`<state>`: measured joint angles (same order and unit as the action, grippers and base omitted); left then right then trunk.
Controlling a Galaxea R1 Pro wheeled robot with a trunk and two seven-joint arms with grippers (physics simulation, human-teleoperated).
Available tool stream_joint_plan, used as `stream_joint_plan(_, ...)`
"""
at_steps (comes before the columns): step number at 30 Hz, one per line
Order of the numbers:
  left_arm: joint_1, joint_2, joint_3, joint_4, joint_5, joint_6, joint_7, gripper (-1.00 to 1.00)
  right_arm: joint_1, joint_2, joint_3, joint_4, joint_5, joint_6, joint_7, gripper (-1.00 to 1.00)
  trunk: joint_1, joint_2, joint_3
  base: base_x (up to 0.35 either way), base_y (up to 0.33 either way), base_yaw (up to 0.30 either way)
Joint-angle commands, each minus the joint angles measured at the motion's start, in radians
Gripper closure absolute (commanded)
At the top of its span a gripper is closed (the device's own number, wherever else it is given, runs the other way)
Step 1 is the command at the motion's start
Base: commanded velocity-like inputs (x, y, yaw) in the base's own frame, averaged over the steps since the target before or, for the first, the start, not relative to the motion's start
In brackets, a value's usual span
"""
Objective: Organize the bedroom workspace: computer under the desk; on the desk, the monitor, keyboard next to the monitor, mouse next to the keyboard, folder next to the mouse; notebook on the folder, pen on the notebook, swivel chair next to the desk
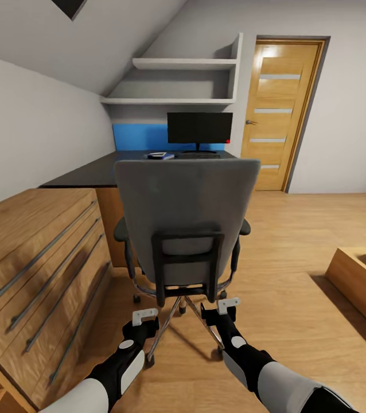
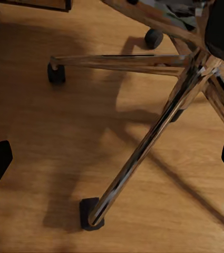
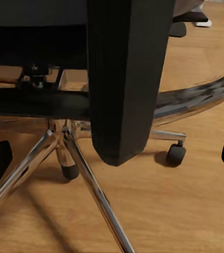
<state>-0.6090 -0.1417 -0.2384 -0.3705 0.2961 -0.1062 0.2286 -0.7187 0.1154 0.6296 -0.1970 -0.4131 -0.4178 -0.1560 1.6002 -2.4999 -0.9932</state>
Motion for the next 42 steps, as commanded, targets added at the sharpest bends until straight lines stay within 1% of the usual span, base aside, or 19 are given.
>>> stream_joint_plan(1, -0.001, 0.001, -0.009, 0.001, 0.009, -0.004, 0.007, -1.0, -0.001, 0.0, 0.009, 0.001, -0.004, -0.003, -0.007, -1.0, 0.0, 0.0, -0.001, 0.274, 0.0, 0.0)
stream_joint_plan(11, 0.0, 0.001, -0.009, 0.001, 0.009, -0.004, 0.007, -1.0, -0.001, 0.0, 0.008, 0.001, -0.001, -0.004, -0.008, -1.0, 0.0, 0.0, -0.001, 0.308, -0.024, 0.0)
stream_joint_plan(23, -0.001, 0.001, -0.009, 0.001, 0.009, -0.004, 0.009, -1.0, -0.001, -0.001, 0.007, 0.0, -0.001, -0.004, -0.008, -1.0, 0.0, 0.0, -0.001, 0.32, -0.12, 0.0)
stream_joint_plan(31, 0.0, 0.001, -0.009, 0.001, 0.009, -0.004, 0.009, -1.0, -0.001, 0.0, 0.007, 0.0, -0.001, -0.004, -0.01, -1.0, 0.0, 0.0, 0.006, 0.321, -0.125, -0.028)
stream_joint_plan(42, -0.001, 0.001, -0.009, 0.001, 0.011, -0.004, 0.009, -1.0, -0.001, -0.001, 0.007, 0.001, -0.001, -0.004, -0.01, -1.0, 0.0, 0.0, 0.007, 0.321, -0.015, -0.002)
